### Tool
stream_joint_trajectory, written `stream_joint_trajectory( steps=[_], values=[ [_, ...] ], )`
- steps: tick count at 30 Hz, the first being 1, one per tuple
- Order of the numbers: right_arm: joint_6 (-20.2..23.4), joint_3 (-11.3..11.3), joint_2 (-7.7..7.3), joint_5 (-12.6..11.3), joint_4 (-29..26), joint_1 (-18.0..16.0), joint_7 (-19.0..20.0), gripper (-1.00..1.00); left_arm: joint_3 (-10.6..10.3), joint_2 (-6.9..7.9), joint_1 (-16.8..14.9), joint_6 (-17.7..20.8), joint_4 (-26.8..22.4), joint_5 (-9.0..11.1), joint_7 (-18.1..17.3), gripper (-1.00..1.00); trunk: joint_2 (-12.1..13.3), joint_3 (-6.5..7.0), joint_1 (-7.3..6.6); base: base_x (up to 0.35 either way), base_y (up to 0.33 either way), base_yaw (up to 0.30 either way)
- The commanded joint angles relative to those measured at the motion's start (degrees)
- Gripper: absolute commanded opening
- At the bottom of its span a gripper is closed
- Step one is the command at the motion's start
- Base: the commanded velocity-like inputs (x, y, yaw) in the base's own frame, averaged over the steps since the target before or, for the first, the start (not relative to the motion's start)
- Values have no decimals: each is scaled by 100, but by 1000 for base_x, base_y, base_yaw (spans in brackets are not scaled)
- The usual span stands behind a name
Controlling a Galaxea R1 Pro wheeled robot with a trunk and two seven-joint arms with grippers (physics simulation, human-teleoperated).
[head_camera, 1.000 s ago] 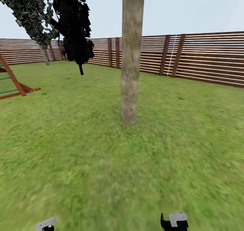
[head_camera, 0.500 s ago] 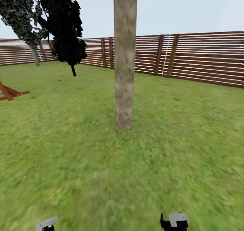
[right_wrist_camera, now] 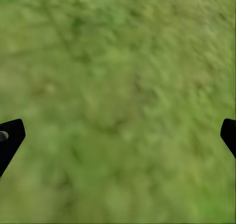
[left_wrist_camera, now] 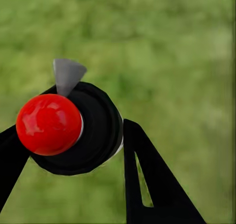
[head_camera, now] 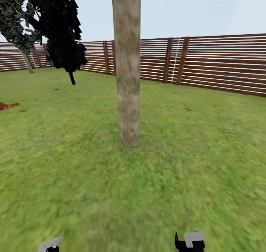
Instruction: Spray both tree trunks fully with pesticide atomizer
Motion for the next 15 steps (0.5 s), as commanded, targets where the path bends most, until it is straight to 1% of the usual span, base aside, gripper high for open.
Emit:
stream_joint_trajectory(
  steps=[1, 7, 10, 13, 15],
  values=[
    [-11, -42, 2, 60, 5, -4, -28, 100, 49, 0, -5, -22, 6, -57, -5, -100, -2, -5, 3, 336, -2, 0],
    [-11, -42, 6, 58, 5, -4, -28, 100, 51, 0, -5, -22, 6, -57, -5, -100, -2, -5, 3, 329, 0, 0],
    [-11, -42, 6, 60, 5, -4, -28, 100, 51, 0, -5, -22, 6, -57, -3, -100, -2, -5, 3, 249, 0, 0],
    [-11, -42, 7, 59, 5, -4, -28, 100, 51, 0, -5, -22, 6, -54, -1, -100, -2, -5, 3, 27, 0, 0],
    [-11, -37, 7, 60, 2, -4, -27, 100, -12, -24, -5, -30, -6, -108, -26, -100, -2, -5, 3, 0, 0, 0]
  ],
)
